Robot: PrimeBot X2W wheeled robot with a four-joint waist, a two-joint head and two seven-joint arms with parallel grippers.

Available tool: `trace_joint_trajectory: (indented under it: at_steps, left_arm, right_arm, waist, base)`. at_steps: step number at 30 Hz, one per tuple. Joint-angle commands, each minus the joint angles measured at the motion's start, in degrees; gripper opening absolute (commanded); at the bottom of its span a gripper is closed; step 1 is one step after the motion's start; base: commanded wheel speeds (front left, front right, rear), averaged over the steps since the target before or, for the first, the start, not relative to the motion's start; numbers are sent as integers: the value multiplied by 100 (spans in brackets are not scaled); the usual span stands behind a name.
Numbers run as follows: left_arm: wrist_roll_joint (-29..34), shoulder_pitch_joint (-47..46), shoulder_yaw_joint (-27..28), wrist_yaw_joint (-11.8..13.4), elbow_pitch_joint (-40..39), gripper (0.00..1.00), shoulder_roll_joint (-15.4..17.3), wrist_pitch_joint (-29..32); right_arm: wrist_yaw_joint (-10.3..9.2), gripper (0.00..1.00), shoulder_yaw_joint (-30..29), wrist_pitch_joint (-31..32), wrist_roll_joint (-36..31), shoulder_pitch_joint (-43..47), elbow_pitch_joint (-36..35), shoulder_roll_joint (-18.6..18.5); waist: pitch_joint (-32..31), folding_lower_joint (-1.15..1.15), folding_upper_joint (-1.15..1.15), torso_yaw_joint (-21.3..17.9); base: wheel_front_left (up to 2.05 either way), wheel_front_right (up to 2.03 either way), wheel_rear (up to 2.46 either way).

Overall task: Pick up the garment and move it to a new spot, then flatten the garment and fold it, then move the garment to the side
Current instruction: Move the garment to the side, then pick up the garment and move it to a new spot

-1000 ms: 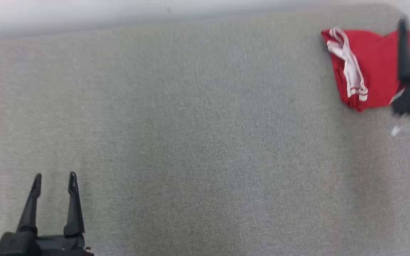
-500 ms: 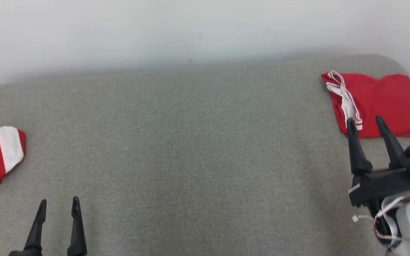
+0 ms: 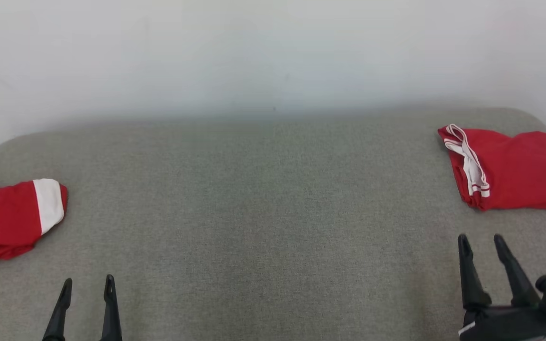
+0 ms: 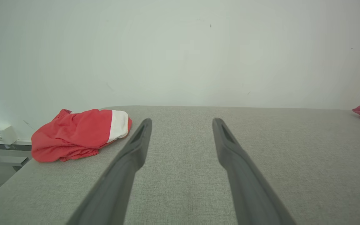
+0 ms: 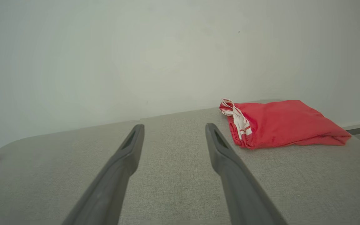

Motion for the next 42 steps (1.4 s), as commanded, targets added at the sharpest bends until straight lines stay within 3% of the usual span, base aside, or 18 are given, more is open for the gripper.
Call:
trace_joint_trajectory:
  at_steps: [1,10,33,42]
  left_arm:
    - [15,77,7,1,15,100,-21,-16]
    - [50,170,-35,-36,157,100,-7,-16]
    - [6,48,-75,-27,433,100,51,-16]
    - [-35,38,-31,37,458,100,134,-15]
  right_arm:
    - [-15,100,-12,-7,-29,136,-58,54]
    - [-15,100,-121,-35,-192,645,-197,240]
    - [-15,100,14,-152,-290,707,6,257]
    - [-15,100,12,-200,-292,758,35,328]
  waist:
    - [-90,1,1,70]
    - [-162,1,1,193]
    - [-149,1,1,363]
    - [-119,1,1,1121]
  base:
    - [0,0,0]
    - [0,0,0]
    - [0,0,0]
    - [0,0,0]
